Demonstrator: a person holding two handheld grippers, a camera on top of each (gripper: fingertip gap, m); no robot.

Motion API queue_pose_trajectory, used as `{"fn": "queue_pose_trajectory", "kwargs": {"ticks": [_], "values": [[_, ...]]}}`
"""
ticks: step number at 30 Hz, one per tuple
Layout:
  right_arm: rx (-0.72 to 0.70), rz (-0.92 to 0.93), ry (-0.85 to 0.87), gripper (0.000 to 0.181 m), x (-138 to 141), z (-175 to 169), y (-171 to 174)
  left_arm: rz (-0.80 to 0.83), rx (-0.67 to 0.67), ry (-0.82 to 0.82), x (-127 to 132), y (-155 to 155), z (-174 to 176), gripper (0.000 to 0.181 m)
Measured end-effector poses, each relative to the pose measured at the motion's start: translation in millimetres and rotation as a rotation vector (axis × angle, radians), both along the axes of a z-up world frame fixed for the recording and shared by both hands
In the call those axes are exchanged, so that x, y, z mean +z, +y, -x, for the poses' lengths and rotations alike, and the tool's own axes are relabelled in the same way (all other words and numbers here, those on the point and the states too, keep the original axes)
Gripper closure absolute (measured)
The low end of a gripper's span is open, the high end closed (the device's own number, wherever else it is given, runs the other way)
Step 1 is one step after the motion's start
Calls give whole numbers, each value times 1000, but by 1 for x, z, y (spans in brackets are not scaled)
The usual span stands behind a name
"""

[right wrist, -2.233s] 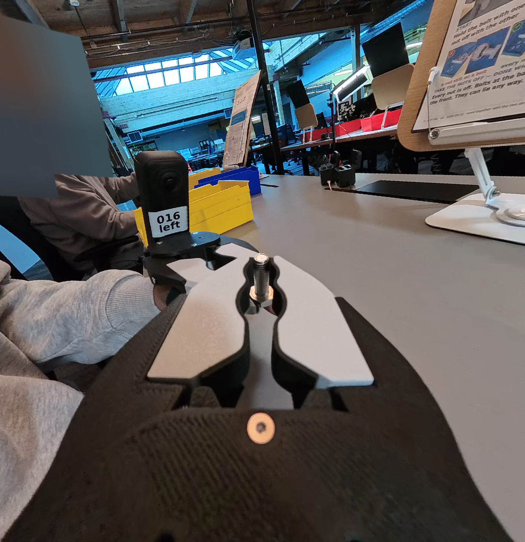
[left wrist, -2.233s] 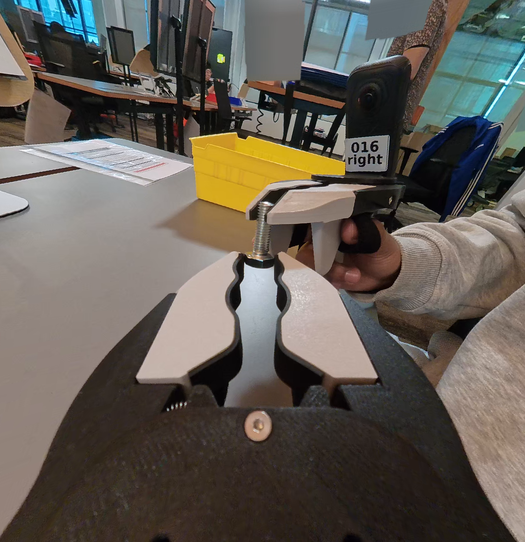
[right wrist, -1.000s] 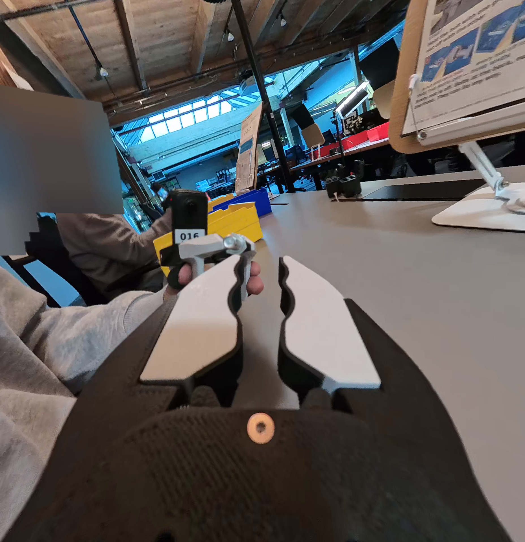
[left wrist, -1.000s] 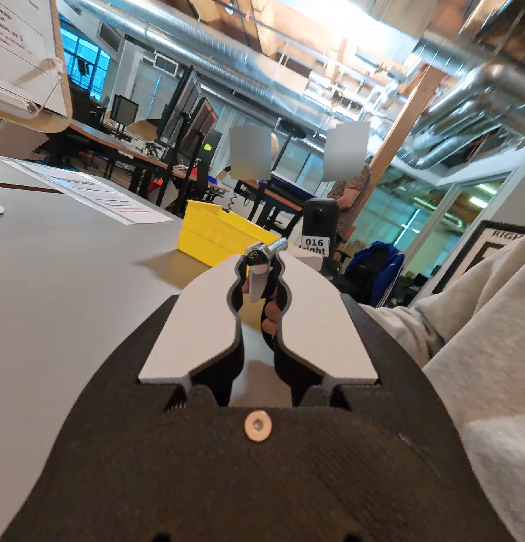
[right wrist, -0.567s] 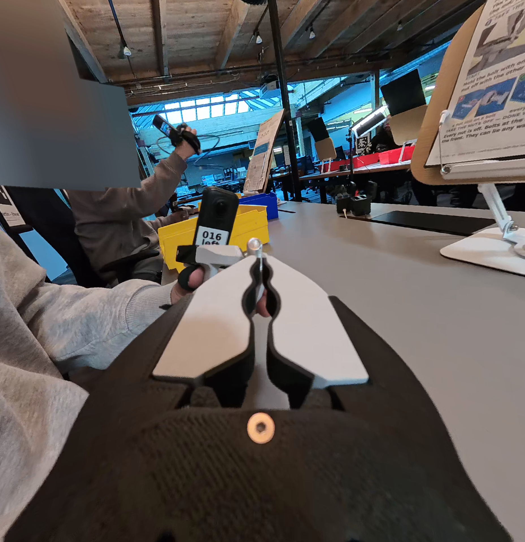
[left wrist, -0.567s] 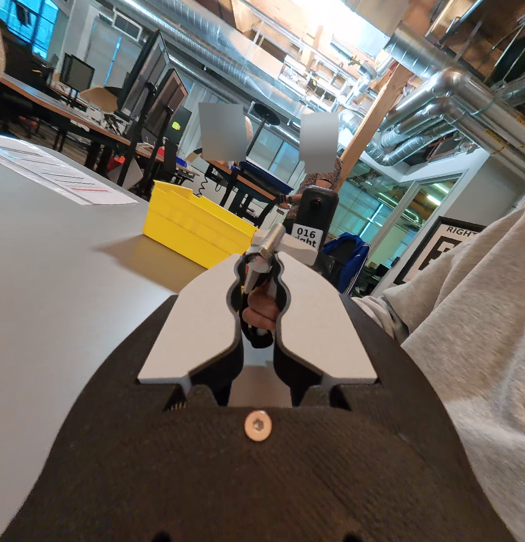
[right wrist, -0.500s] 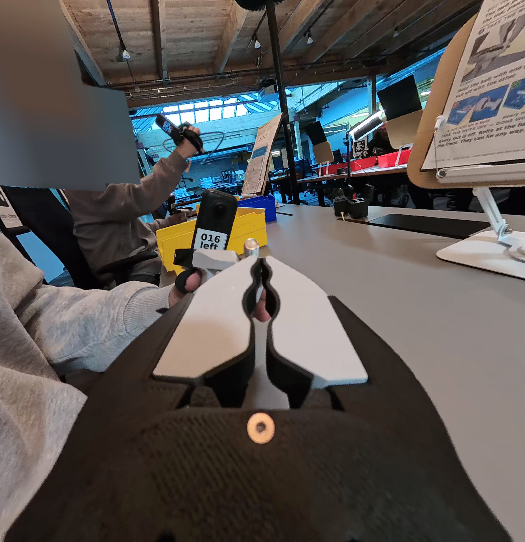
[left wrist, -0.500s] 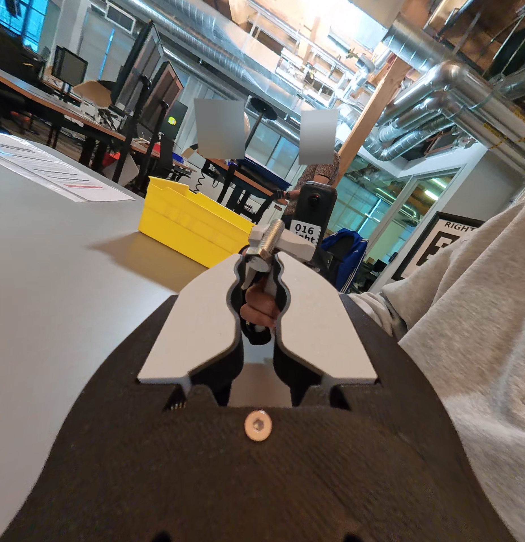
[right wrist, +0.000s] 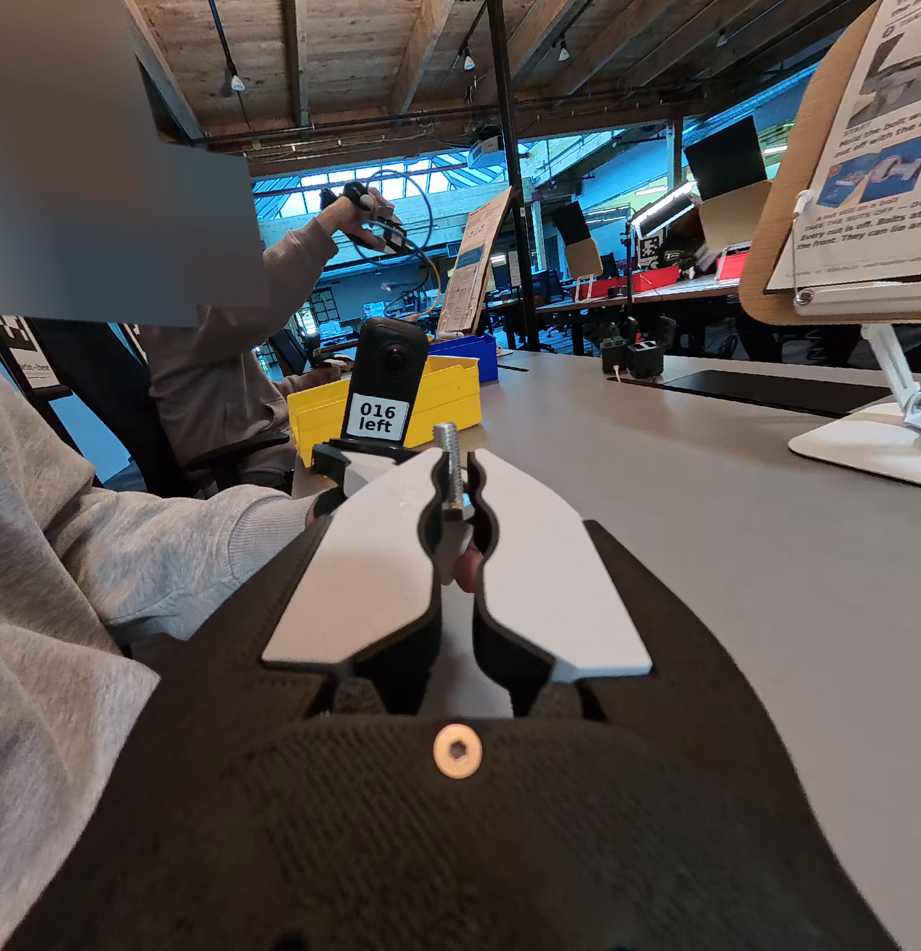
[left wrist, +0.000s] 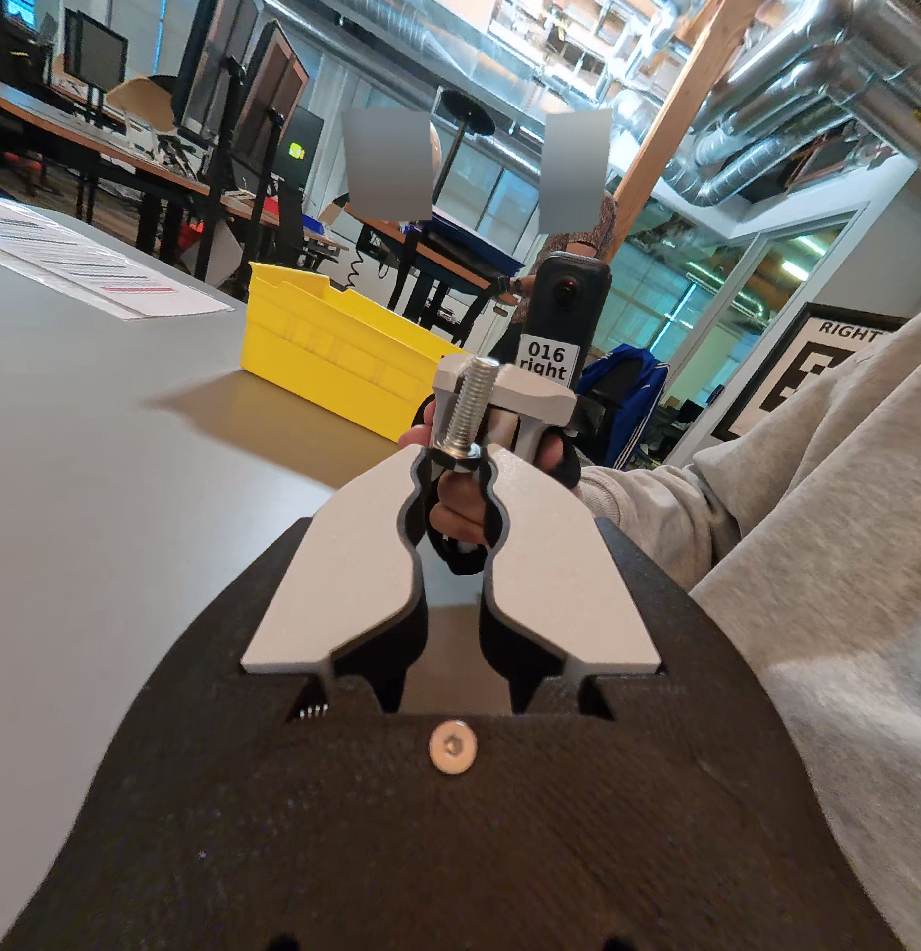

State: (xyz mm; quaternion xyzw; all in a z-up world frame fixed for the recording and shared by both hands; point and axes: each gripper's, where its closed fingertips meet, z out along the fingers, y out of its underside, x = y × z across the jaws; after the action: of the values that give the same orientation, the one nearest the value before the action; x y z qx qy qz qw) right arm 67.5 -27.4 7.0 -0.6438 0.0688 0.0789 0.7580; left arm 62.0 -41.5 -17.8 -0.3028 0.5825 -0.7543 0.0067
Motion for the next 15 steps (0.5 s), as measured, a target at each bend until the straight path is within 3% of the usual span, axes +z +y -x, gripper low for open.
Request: {"fn": "queue_pose_trajectory", "kwargs": {"ticks": [15], "values": [[20,11,-2,167,-2,3,2,-13,-1,6,-2,0,0,164]]}}
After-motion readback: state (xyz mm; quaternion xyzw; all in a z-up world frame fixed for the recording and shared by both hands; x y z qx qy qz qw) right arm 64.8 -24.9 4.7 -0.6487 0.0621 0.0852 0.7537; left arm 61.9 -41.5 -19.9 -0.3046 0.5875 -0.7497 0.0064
